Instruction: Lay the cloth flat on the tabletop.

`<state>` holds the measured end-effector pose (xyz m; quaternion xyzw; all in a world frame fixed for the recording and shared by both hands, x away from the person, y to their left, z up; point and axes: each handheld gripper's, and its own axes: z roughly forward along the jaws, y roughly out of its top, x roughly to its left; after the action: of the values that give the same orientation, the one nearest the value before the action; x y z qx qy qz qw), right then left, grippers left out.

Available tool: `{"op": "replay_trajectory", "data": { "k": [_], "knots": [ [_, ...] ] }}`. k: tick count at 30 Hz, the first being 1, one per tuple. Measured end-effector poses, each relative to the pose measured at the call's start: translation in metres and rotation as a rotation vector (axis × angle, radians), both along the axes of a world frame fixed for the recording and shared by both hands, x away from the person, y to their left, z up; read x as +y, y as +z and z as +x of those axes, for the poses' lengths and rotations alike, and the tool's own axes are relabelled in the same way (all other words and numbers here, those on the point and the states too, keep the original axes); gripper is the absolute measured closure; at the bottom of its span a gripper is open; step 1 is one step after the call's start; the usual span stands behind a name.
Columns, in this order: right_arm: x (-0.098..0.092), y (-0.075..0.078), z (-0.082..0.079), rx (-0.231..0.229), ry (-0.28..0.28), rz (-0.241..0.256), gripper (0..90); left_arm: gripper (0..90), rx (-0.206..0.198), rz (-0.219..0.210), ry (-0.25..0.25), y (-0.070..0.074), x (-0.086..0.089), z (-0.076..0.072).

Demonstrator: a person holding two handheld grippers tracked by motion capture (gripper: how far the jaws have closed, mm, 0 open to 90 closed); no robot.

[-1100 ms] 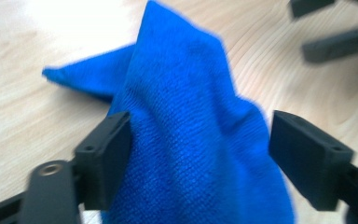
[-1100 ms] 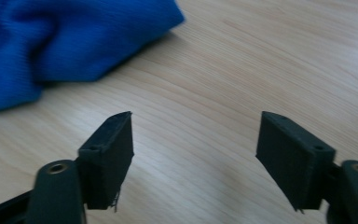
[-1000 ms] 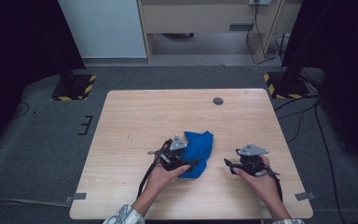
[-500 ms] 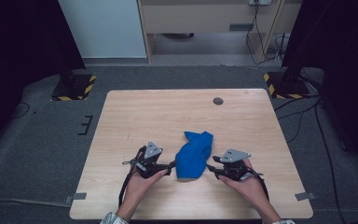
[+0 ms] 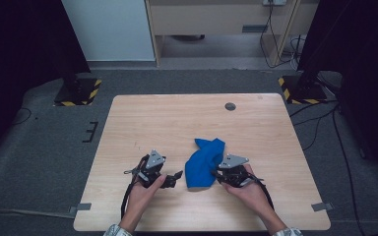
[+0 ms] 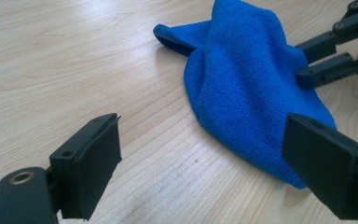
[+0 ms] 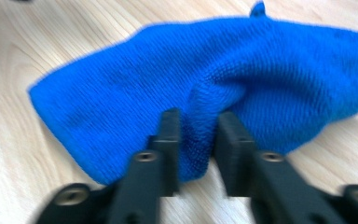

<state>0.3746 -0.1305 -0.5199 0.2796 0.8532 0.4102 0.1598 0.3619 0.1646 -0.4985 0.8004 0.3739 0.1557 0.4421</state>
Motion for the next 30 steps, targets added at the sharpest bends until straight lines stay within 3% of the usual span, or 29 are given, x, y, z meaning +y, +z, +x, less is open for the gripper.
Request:
{"op": "replay_trajectory", "data": {
  "k": [2, 3, 6, 12, 15, 19, 22, 24, 27, 29, 30],
  "knots": [
    [-0.001, 0.009, -0.003, -0.02, 0.013, 0.044, 85.7, 11.1, 0.0, 0.004, -0.003, 0.001, -0.001, 0.0],
    [-0.001, 0.009, -0.003, -0.02, 0.013, 0.044, 85.7, 11.1, -0.001, 0.007, -0.005, 0.001, -0.002, 0.0],
    [-0.005, 0.02, -0.003, -0.017, 0.005, 0.125, 86.9, 11.1, -0.003, 0.005, -0.01, 0.001, -0.005, -0.001],
    [-0.002, 0.039, 0.005, -0.009, -0.023, 0.229, 86.6, 11.1, -0.002, 0.003, -0.039, 0.0, -0.013, -0.004],
    [0.001, 0.05, 0.006, -0.022, -0.045, 0.252, 86.5, 11.1, -0.009, -0.042, -0.059, 0.002, -0.016, -0.009],
    [0.001, 0.056, 0.012, -0.016, -0.08, 0.278, 86.5, 10.1, -0.022, -0.054, -0.073, 0.004, -0.02, -0.011],
    [0.002, 0.059, 0.018, 0.001, -0.113, 0.3, 86.3, 10.0, -0.024, -0.048, -0.085, 0.003, -0.024, -0.013],
    [0.005, 0.058, 0.026, 0.024, -0.14, 0.284, 85.5, 9.3, -0.016, -0.043, -0.089, 0.002, -0.027, -0.013],
    [0.006, 0.055, 0.032, 0.046, -0.142, 0.284, 85.6, 11.1, -0.014, -0.004, -0.07, -0.004, -0.031, -0.008],
    [0.008, 0.053, 0.037, 0.063, -0.141, 0.287, 85.7, 13.7, 0.001, 0.015, -0.045, -0.01, -0.032, 0.002],
    [0.009, 0.05, 0.04, 0.07, -0.14, 0.279, 85.8, 21.7, 0.003, 0.016, -0.024, -0.013, -0.032, 0.008]
  ]
}}
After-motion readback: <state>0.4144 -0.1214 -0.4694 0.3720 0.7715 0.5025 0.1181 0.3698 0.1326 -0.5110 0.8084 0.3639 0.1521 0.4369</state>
